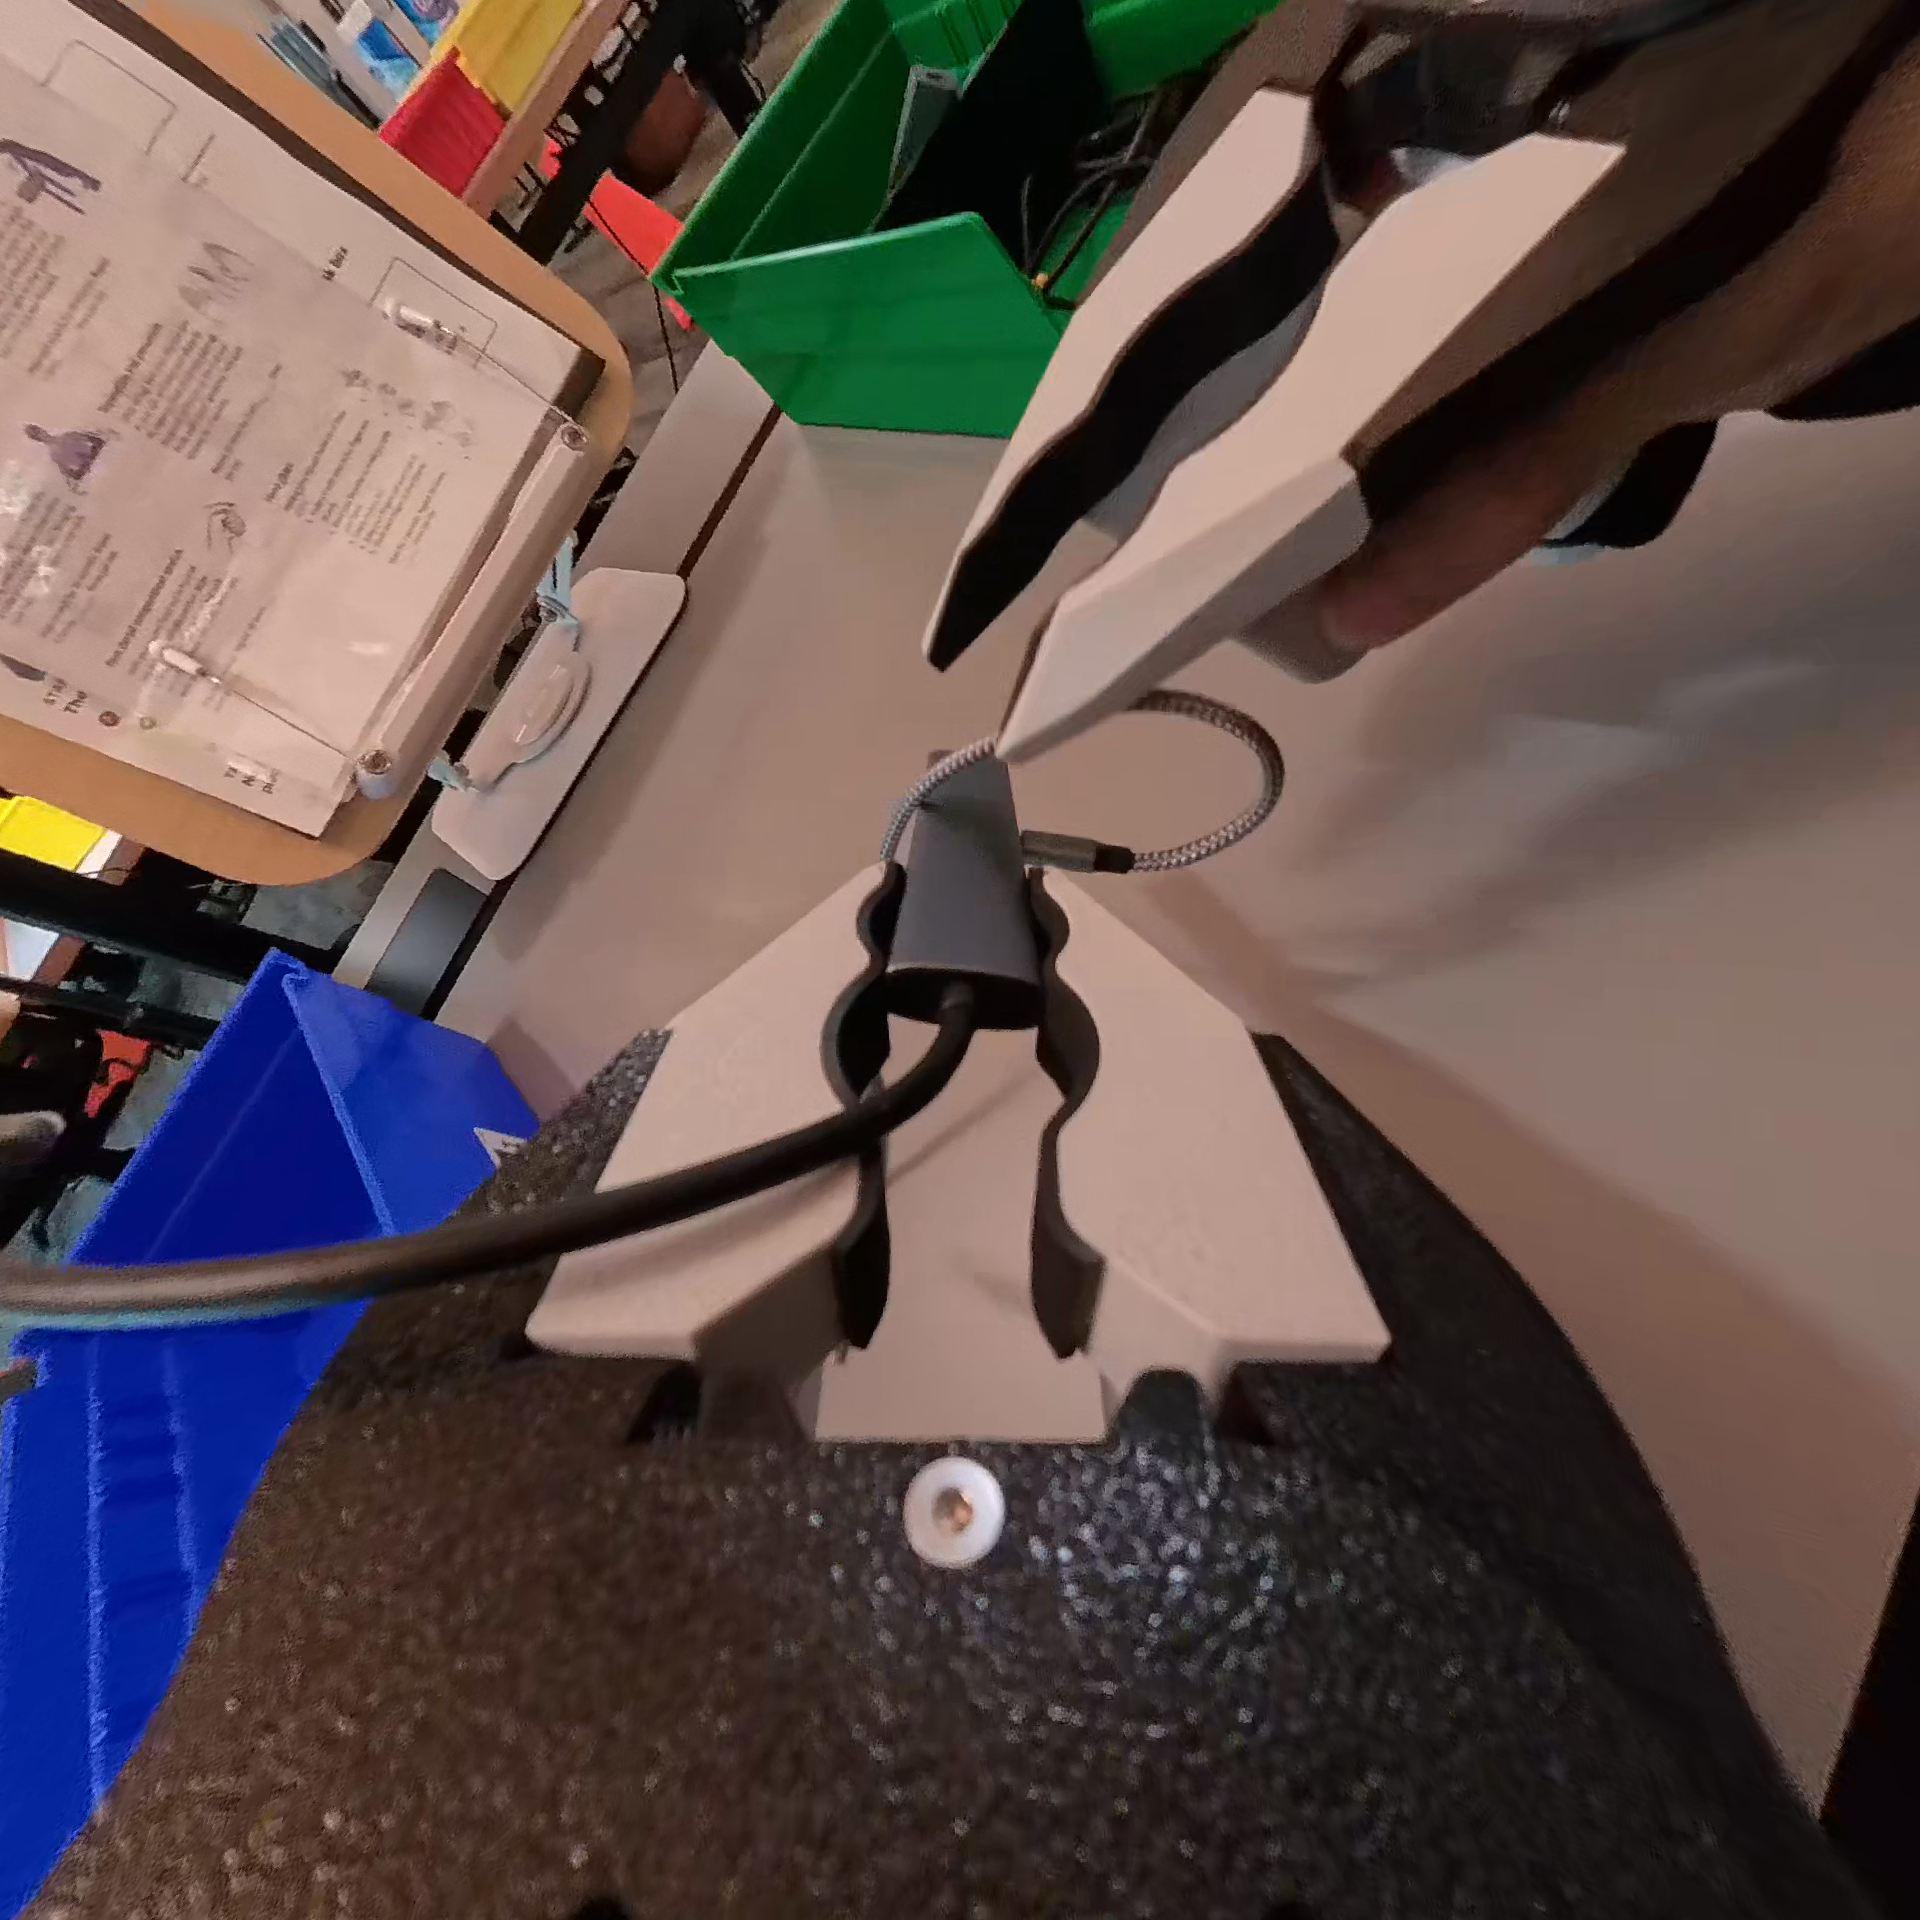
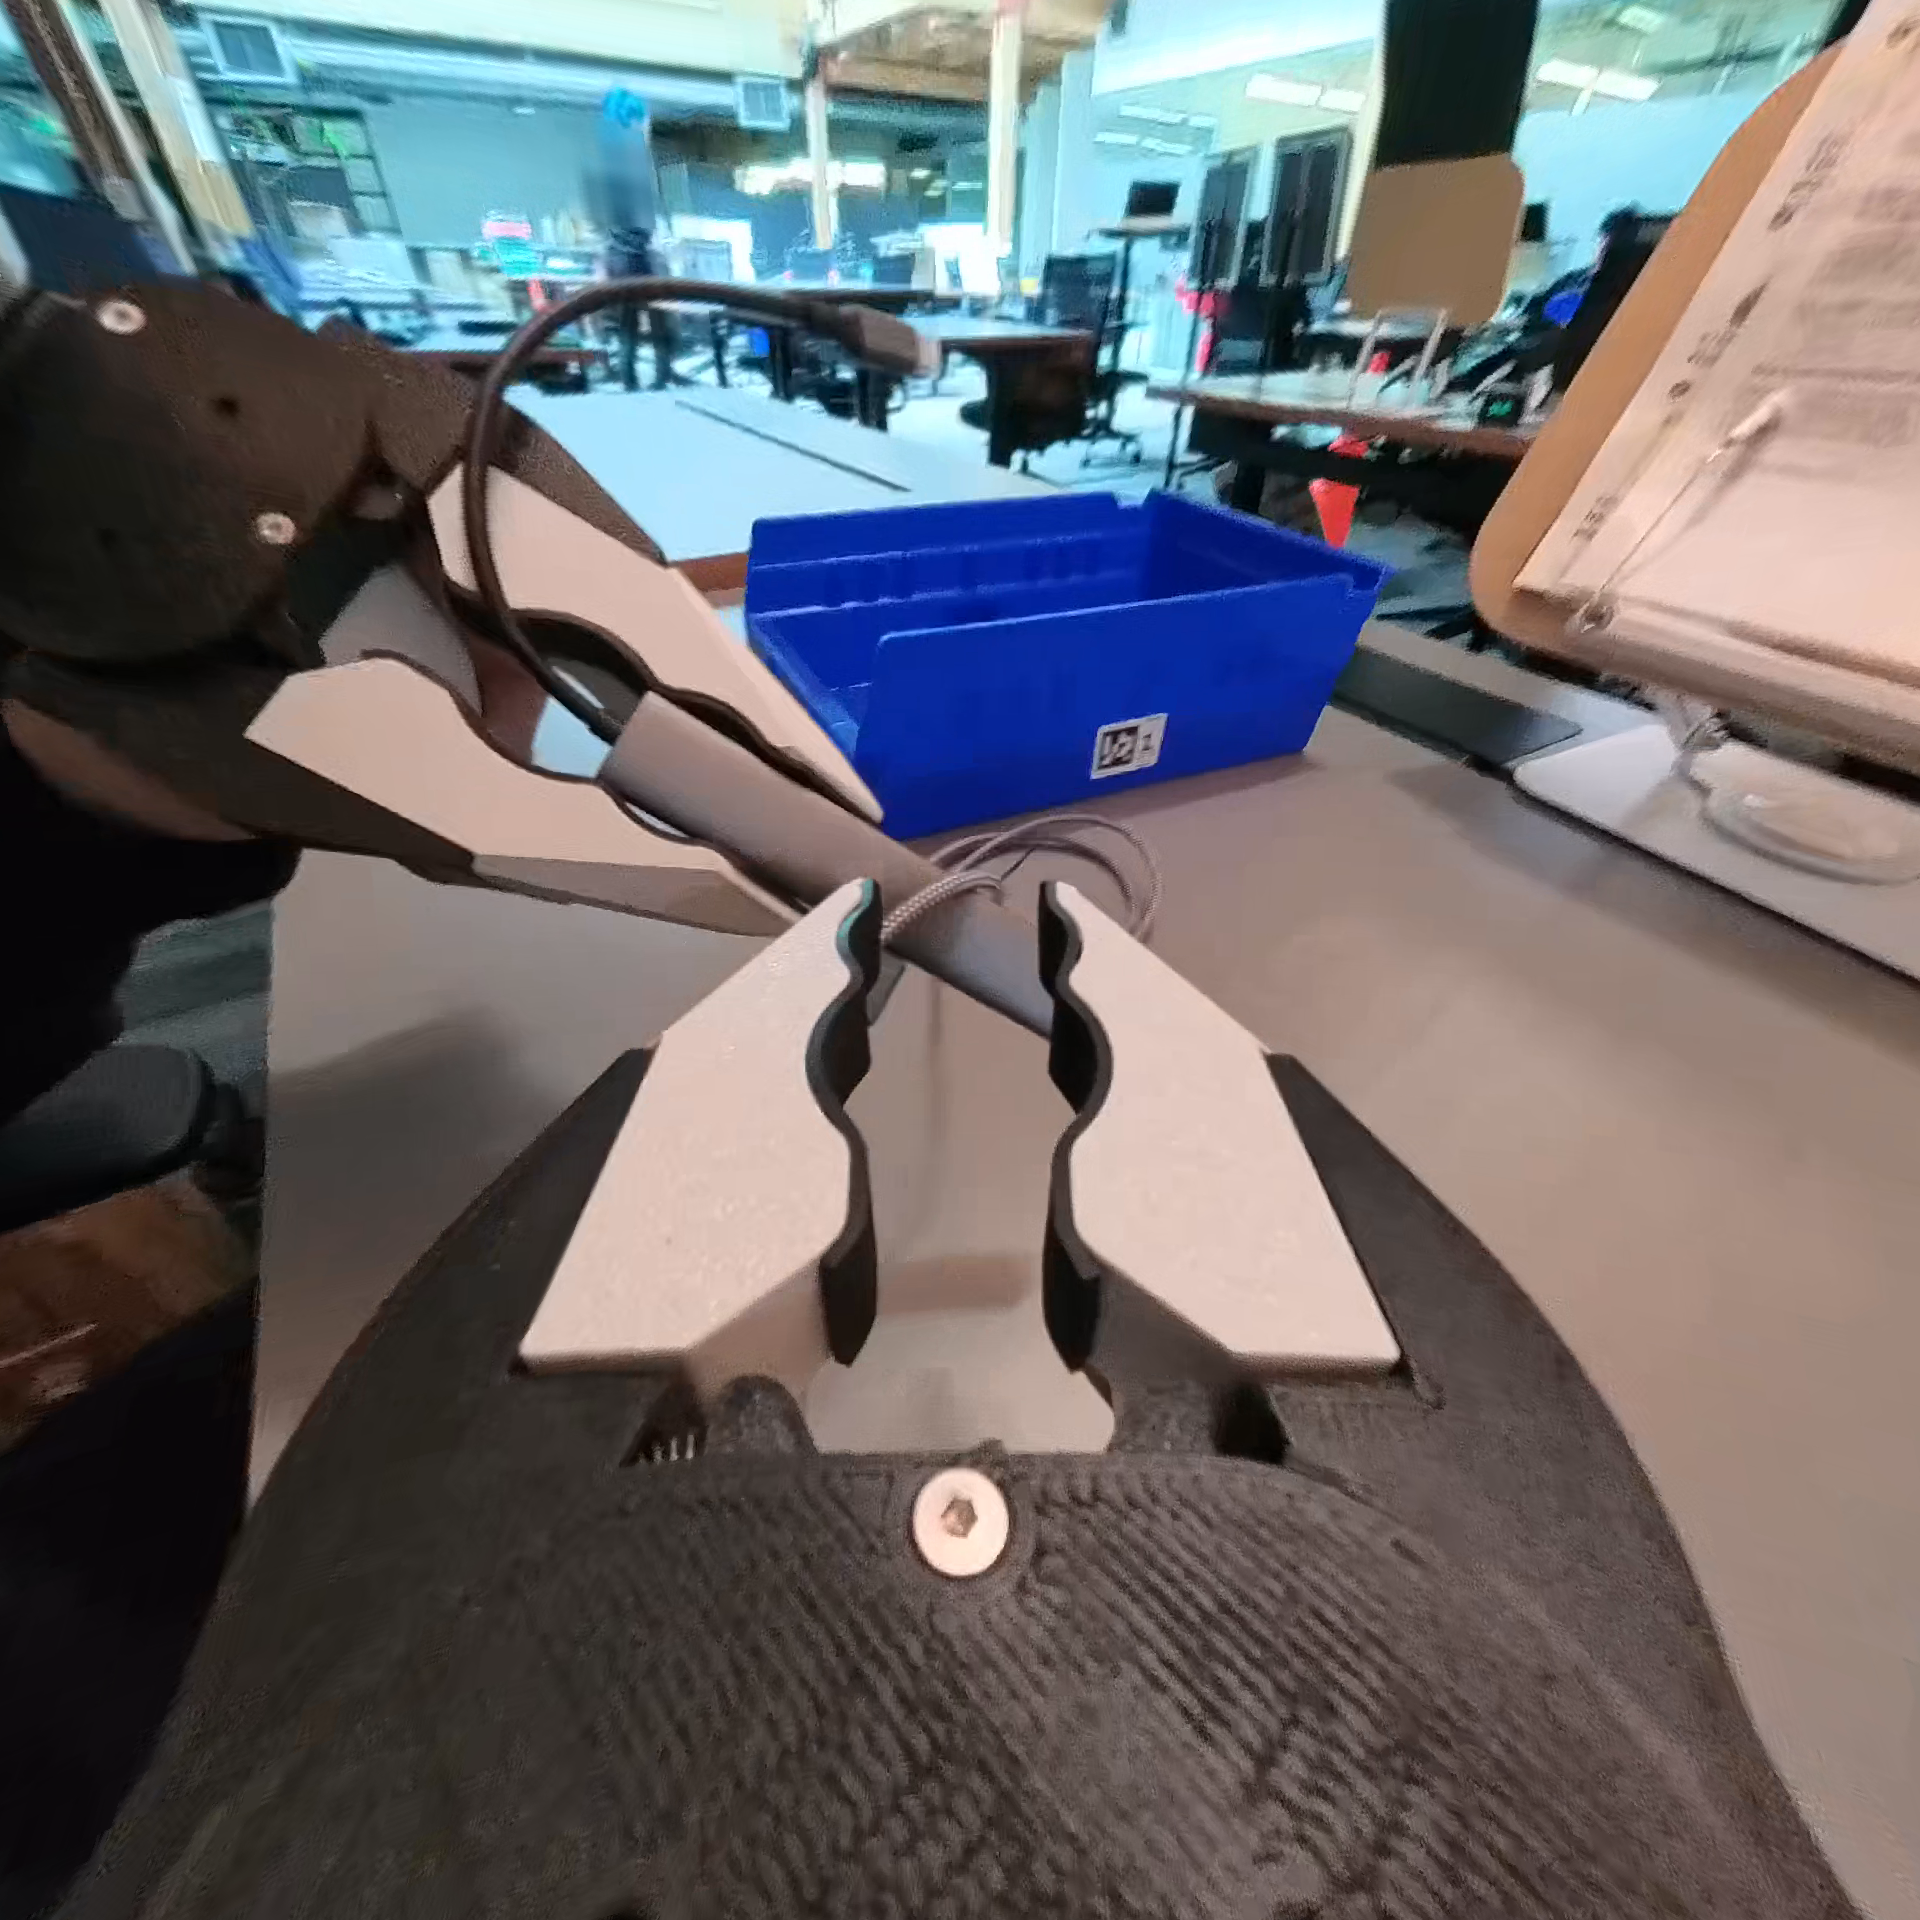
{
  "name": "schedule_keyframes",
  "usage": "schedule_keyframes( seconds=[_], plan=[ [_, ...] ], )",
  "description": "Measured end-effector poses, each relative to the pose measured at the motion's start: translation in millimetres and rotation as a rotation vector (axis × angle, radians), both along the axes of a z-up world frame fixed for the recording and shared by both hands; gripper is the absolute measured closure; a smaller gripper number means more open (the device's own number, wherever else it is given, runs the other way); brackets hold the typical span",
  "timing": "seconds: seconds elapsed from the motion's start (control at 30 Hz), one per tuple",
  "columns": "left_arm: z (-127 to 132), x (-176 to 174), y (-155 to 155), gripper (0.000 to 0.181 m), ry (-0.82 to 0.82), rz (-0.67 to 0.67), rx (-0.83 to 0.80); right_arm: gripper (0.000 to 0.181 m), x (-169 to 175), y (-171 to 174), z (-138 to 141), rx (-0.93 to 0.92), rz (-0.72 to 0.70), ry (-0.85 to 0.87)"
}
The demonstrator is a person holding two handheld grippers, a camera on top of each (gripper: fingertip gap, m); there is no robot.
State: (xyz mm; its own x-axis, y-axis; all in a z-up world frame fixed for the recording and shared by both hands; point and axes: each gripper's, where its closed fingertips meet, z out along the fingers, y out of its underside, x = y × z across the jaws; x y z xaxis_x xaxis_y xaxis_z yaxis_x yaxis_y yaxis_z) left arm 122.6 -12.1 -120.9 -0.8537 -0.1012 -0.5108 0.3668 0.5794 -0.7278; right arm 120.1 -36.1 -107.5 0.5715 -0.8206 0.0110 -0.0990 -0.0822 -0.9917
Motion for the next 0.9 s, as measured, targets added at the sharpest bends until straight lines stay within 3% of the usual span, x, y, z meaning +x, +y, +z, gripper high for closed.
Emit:
schedule_keyframes(
  seconds=[0.1, 0.17, 0.23, 0.3, 0.43, 0.9],
  plan=[
    [-3, 3, -1, 0.160, -0.023, 0.023, 0.015, 0.144, -4, 6, 7, 0.030, 0.012, -0.012],
    [-1, 14, 0, 0.160, -0.024, 0.100, -0.024, 0.139, -3, 0, 12, -0.054, -0.077, -0.035],
    [8, 24, 3, 0.160, -0.001, 0.180, -0.131, 0.131, -1, -5, 10, -0.154, -0.158, -0.042],
    [20, 29, 3, 0.160, 0.061, 0.228, -0.286, 0.128, 1, 1, 3, -0.133, -0.180, -0.057],
    [28, 27, 1, 0.160, 0.149, 0.252, -0.490, 0.135, 11, 0, 1, 0.059, -0.241, -0.133],
    [28, 8, -1, 0.160, 0.187, 0.160, -0.682, 0.174, 14, 14, 11, 0.284, -0.141, -0.167]
  ],
)
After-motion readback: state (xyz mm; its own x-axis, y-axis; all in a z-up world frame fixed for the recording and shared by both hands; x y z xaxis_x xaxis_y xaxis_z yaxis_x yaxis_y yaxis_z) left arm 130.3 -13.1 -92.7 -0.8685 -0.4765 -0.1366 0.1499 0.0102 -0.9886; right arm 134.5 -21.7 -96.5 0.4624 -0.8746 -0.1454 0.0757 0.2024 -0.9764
